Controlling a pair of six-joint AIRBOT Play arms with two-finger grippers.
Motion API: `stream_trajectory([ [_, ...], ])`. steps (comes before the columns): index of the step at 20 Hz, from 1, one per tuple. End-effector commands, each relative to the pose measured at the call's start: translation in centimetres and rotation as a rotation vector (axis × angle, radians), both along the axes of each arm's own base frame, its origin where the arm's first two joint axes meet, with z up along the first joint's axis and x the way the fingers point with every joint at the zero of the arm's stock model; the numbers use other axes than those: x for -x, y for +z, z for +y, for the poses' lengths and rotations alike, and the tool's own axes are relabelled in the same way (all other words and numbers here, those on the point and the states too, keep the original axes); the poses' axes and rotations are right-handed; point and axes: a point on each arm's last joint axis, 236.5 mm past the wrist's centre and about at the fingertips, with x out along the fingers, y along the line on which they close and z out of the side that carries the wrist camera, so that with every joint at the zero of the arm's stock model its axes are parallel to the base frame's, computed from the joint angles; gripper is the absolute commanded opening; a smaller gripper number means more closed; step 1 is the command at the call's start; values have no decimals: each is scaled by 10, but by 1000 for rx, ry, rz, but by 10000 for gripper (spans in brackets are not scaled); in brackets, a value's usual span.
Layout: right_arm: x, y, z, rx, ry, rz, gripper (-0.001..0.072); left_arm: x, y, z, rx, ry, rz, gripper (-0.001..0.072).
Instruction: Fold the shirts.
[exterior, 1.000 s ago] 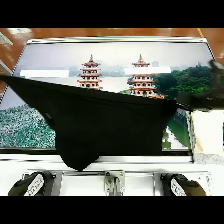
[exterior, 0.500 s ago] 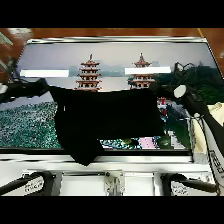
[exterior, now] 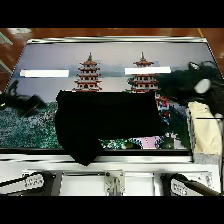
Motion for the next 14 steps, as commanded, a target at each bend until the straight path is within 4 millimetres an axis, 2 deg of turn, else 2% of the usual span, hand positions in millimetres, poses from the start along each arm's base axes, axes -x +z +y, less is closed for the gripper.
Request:
stream_trajectory([
  [1,120,-11,-39,-89,-34,384,643,110,-12,1,166,-10,236,613],
  [2,134,-18,-31,-185,-52,420,643,122,-22,-10,206,-2,219,630],
  [3,141,-25,-20,-270,-69,429,643,133,-34,-25,246,-2,203,676],
  [5,141,-37,1,-392,-94,413,643,152,-59,-52,299,6,207,672],
  [7,135,-48,16,-457,-123,379,643,160,-75,-77,360,35,203,668],
  [9,129,-56,21,-484,-154,346,643,158,-85,-95,394,66,186,667],
  [10,129,-60,20,-480,-161,344,643,151,-86,-100,401,77,163,667],
  [14,134,-68,11,-431,-159,355,643,127,-86,-110,391,93,90,661],
])
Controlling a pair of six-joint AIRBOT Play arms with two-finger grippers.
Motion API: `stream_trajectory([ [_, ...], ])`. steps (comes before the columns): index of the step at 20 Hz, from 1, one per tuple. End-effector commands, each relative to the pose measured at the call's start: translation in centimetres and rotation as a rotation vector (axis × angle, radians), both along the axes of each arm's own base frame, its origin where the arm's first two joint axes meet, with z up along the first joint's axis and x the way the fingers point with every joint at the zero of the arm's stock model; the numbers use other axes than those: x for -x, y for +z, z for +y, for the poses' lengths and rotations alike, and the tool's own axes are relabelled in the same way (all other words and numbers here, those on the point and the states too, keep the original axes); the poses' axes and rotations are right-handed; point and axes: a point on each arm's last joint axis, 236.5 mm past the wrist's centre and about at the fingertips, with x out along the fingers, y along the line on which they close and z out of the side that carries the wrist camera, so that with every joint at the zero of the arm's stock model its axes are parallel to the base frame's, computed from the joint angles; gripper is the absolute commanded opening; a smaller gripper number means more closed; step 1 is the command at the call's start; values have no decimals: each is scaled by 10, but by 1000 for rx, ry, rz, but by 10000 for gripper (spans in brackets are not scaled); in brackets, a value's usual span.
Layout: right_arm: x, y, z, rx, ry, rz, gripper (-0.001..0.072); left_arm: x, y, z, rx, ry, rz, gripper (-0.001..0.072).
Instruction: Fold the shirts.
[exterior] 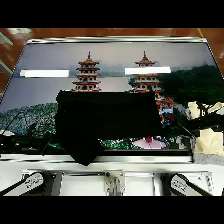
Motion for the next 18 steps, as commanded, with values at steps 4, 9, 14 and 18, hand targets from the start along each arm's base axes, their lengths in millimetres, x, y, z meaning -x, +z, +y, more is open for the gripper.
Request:
stream_trajectory([
  [4,-4,-10,-11,51,-16,-22,643,-27,-7,-26,-20,20,-86,516],
  [9,-6,-11,-6,35,0,-49,643,-30,-6,-33,-35,-25,-109,37],
  [14,-15,-34,30,-158,-39,-52,643,-48,15,-29,-42,-58,-186,37],
  [18,-1,-55,26,-146,18,5,643,-50,39,-35,-3,-136,-233,37],
])
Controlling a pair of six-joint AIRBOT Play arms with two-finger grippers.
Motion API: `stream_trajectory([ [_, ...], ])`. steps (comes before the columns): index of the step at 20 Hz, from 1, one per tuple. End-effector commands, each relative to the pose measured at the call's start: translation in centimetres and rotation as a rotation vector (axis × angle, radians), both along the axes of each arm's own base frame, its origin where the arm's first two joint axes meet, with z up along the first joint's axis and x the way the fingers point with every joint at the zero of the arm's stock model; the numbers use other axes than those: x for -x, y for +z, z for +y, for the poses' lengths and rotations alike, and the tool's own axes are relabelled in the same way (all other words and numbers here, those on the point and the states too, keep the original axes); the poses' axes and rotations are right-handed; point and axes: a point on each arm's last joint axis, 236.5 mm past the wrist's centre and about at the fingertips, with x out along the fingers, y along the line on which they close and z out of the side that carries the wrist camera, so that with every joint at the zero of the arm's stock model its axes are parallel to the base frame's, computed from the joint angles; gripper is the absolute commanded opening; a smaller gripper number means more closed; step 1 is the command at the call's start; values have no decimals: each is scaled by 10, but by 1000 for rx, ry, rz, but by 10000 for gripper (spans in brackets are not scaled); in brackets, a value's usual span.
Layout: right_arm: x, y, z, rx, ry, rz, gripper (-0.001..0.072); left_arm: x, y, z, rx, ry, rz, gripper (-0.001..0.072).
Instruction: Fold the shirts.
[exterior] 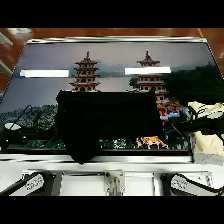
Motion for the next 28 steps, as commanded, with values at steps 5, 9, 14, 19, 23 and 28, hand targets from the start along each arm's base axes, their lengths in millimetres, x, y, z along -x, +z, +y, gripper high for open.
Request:
stream_trajectory([
  [5,1,-17,10,11,47,16,643,-7,20,-2,8,-47,-55,37],
  [9,-8,-33,35,50,109,15,437,-14,28,-1,10,-57,-78,37],
  [14,-30,-4,56,44,253,-101,80,-72,92,19,-62,-98,-289,35],
  [19,-135,240,32,343,278,-810,79,-138,343,44,-346,-105,-933,34],
  [23,-65,575,21,706,9,-1646,79,-49,625,27,-638,71,-1678,35],
  [28,88,679,29,921,-110,-1857,80,91,719,-8,-731,216,-1983,35],
])
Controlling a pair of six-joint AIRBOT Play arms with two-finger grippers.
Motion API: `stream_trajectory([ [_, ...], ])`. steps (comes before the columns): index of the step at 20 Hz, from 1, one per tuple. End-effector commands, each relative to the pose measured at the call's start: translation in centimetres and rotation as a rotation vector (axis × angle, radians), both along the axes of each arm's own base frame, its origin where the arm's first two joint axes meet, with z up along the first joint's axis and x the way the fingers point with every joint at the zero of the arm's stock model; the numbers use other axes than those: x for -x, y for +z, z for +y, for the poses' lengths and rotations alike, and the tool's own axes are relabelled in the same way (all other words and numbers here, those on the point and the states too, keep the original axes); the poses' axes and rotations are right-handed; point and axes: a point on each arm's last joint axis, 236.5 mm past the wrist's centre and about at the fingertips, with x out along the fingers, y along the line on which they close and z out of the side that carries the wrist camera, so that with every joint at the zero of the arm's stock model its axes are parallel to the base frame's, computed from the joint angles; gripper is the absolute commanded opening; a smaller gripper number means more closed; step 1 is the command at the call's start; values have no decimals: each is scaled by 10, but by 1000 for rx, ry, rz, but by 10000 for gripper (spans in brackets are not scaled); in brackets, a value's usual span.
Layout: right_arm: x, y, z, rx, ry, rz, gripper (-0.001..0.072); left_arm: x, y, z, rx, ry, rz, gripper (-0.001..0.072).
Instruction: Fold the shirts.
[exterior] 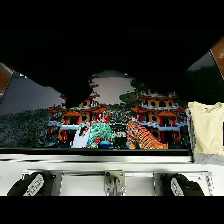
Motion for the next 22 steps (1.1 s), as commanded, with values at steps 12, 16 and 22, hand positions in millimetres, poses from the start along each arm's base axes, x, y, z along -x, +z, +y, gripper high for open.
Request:
stream_trajectory([
  [12,127,-72,-39,49,-289,377,80,87,-63,11,-77,236,225,35],
  [16,86,-183,-50,-26,-265,887,80,22,-161,35,-22,200,574,35],
  [22,-42,-370,-64,-117,-186,1247,79,-103,-367,70,156,138,1074,34],
])
